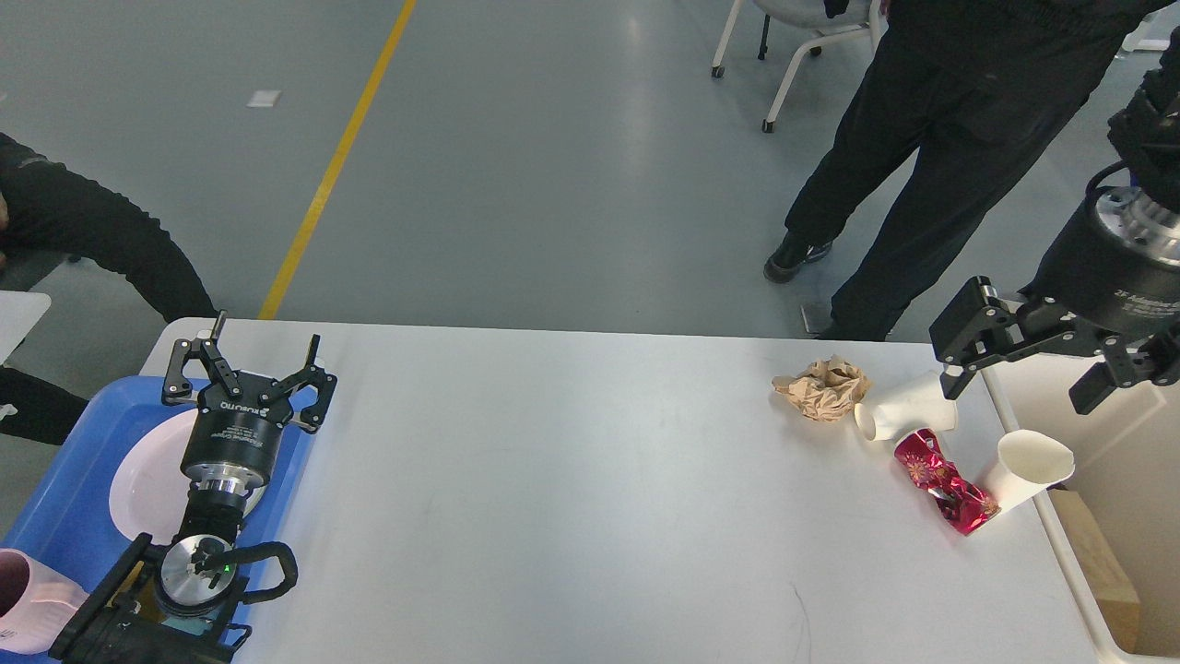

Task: Tidy desktop
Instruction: 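Move the right gripper over the white paper cup nearest the bin, then lower the right gripper onto the white paper cup and grasp it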

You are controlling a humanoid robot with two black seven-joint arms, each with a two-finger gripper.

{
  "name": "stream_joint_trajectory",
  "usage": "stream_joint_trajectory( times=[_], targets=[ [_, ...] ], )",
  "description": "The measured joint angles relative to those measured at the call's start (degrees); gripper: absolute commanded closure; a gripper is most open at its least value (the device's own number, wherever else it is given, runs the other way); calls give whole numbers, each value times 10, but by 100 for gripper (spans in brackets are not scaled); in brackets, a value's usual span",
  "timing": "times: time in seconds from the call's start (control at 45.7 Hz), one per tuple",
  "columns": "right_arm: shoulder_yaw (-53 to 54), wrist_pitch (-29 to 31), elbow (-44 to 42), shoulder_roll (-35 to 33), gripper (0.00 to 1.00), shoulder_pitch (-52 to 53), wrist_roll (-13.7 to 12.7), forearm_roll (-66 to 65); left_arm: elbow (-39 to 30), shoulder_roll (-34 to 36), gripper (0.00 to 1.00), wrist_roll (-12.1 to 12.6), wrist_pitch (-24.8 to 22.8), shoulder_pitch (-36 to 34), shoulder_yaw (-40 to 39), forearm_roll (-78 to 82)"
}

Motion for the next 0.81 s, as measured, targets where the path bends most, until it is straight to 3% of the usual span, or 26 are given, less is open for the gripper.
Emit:
stream_joint_trajectory(
  times=[0.153, 0.328, 0.679, 0.81],
  targets=[
    [-53, -97, -31, -24, 0, -56, 0, 3, 0, 0, 4, 0, 0, 0, 0, 0],
    [-50, -219, -97, -122, 0, -182, -2, 52, 0, 0, 4, 0, 0, 0, 0, 0],
    [48, -359, -195, -137, 0, -415, 0, 99, 0, 0, 4, 0, 0, 0, 0, 0],
    [117, -385, -239, -134, 0, -488, -2, 100, 0, 0, 4, 0, 0, 0, 0, 0]
  ],
)
